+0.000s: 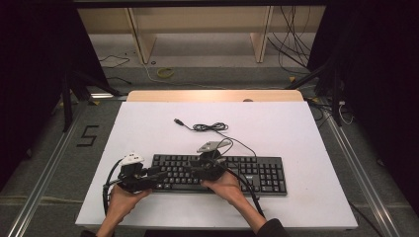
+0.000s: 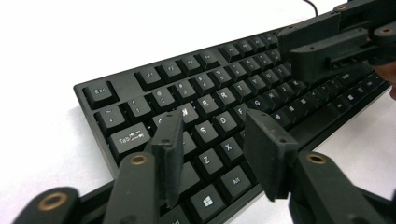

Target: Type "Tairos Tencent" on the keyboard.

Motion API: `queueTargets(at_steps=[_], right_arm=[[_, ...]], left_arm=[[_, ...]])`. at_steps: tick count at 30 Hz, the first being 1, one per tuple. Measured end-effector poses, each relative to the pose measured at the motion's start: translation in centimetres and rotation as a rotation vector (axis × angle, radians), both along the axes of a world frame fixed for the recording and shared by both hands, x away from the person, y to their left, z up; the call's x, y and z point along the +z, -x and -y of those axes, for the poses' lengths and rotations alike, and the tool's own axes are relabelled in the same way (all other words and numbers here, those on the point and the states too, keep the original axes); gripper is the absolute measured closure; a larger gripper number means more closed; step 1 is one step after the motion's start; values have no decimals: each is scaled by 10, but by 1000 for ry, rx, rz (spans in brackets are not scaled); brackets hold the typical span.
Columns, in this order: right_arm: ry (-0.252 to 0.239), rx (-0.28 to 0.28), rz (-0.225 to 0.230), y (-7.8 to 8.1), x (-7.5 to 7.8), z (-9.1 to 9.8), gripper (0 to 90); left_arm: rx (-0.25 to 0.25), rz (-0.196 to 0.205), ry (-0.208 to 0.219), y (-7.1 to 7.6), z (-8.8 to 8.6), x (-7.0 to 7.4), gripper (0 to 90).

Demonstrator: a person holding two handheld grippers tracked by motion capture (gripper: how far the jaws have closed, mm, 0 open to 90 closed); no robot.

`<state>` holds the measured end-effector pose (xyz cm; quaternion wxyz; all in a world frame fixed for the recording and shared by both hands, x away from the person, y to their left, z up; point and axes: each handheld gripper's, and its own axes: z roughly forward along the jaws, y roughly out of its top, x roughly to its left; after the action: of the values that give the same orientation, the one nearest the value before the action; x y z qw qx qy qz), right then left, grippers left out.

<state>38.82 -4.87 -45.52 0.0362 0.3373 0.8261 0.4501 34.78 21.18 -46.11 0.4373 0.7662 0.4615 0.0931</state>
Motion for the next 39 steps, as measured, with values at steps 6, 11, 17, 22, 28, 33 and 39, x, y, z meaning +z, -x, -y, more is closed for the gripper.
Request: queueTargets(at_steps=[6, 11, 17, 22, 28, 33, 39], right_arm=[[-10, 1, -1, 2, 2, 6, 564], [-17, 0, 0, 5, 3, 14, 523], [-20, -16, 8, 10, 4, 25, 478], [-20, -20, 8, 14, 3, 31, 455], [-19, -30, 11, 18, 1, 39, 428], [-19, -34, 11, 22, 1, 44, 408], [-18, -31, 13, 27, 0, 49, 394]], left_arm=[[7, 13, -3, -2, 1, 0, 444], [14, 13, -6, -4, 2, 0, 377], [23, 19, -3, -6, 4, 0, 344], [25, 26, -3, -8, 6, 1, 323], [20, 30, 1, -12, 9, 2, 314], [16, 29, 6, -15, 11, 1, 340], [3, 27, 9, -18, 12, 2, 440]])
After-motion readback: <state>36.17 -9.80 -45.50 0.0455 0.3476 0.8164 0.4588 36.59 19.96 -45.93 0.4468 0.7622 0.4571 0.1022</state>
